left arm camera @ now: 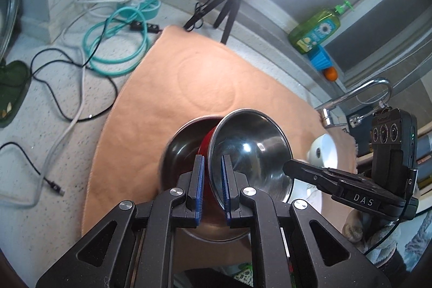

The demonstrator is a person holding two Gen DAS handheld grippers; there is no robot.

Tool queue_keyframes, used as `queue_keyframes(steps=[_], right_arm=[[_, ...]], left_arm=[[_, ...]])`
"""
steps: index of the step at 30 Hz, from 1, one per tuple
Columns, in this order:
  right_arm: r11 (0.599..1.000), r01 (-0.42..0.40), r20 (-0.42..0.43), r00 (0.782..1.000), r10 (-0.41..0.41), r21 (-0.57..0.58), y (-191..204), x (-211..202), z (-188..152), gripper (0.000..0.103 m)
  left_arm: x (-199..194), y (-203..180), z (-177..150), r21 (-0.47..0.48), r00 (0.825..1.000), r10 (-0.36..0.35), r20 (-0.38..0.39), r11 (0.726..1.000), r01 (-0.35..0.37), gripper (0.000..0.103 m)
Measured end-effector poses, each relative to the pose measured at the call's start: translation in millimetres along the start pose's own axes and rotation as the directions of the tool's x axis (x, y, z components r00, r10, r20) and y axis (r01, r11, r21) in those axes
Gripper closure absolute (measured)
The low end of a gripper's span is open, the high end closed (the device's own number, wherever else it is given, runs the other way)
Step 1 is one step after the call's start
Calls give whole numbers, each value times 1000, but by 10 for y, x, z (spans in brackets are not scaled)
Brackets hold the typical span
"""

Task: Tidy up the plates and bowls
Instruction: 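Lift the red-bottomed bowl and carry it over the large steel bowl, then lower the red-bottomed bowl into the large steel bowl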

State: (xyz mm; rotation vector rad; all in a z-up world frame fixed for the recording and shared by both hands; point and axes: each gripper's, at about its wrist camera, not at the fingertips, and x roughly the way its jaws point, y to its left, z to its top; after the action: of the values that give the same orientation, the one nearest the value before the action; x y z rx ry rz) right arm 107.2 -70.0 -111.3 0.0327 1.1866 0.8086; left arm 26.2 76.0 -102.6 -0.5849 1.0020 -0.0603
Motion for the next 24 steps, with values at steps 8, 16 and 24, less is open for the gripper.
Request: queue_keyframes(steps=[8,16,24], right_arm=[[999,37,-35,999,-38,-31,34,170,-2,94],[996,68,-60,996,-71,-53,50,285,4,94],[993,90,-79,992,-96,-72,69,365,4,94]], left_arm=[[111,76,-43,4,999,34,-35,999,-33,93],[165,100,-65,14,997,50,-52,999,-50,93],[223,104,-82,22,995,67,-69,998,-66,93]])
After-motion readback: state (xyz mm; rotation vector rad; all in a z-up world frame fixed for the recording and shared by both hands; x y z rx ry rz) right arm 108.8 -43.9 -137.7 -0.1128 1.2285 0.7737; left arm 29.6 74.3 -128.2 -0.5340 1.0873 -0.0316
